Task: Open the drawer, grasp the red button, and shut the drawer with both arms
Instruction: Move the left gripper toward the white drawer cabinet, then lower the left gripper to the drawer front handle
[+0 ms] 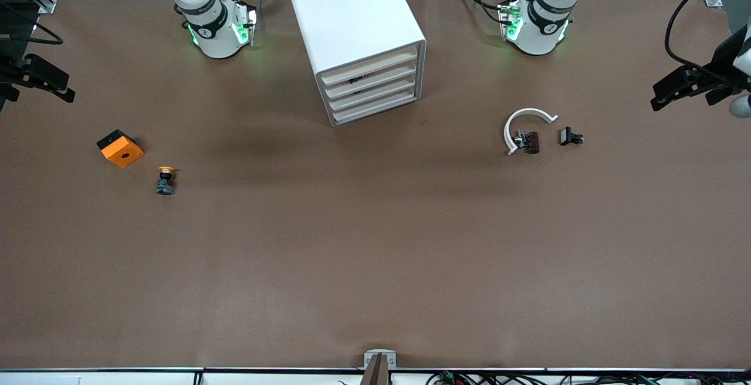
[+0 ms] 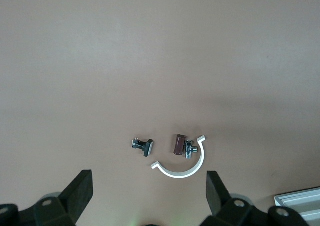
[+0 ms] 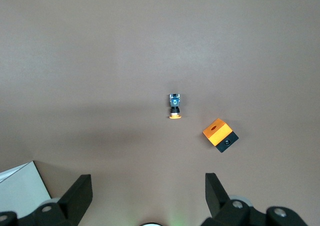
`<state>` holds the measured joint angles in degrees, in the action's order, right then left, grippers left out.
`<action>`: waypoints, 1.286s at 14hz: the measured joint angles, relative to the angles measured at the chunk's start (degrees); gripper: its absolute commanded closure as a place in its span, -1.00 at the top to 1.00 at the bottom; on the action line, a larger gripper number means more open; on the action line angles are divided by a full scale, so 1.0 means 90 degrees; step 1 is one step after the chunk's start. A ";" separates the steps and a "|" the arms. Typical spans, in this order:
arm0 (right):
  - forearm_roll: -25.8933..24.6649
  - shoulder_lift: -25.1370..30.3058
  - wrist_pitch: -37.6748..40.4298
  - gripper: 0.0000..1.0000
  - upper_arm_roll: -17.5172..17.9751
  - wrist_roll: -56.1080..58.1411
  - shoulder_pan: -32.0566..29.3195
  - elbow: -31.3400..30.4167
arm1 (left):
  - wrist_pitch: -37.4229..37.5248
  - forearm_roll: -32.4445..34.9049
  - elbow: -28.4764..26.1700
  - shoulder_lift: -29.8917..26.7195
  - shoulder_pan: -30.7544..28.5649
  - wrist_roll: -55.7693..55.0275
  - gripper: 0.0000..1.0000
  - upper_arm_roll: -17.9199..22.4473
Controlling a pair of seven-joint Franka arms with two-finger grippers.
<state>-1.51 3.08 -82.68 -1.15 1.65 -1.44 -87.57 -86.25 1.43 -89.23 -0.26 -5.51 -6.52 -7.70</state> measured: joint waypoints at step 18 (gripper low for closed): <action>0.0000 -0.0022 0.0004 1.00 0.0000 0.0000 0.0000 0.0040 | -0.2459 -0.1242 0.0179 0.3618 0.2959 -0.7086 1.00 -0.0209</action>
<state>-1.51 2.89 -82.64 -1.16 1.65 -1.44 -87.22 -108.38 -9.75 -87.61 32.30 21.12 -70.30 -9.58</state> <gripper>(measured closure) 0.000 0.000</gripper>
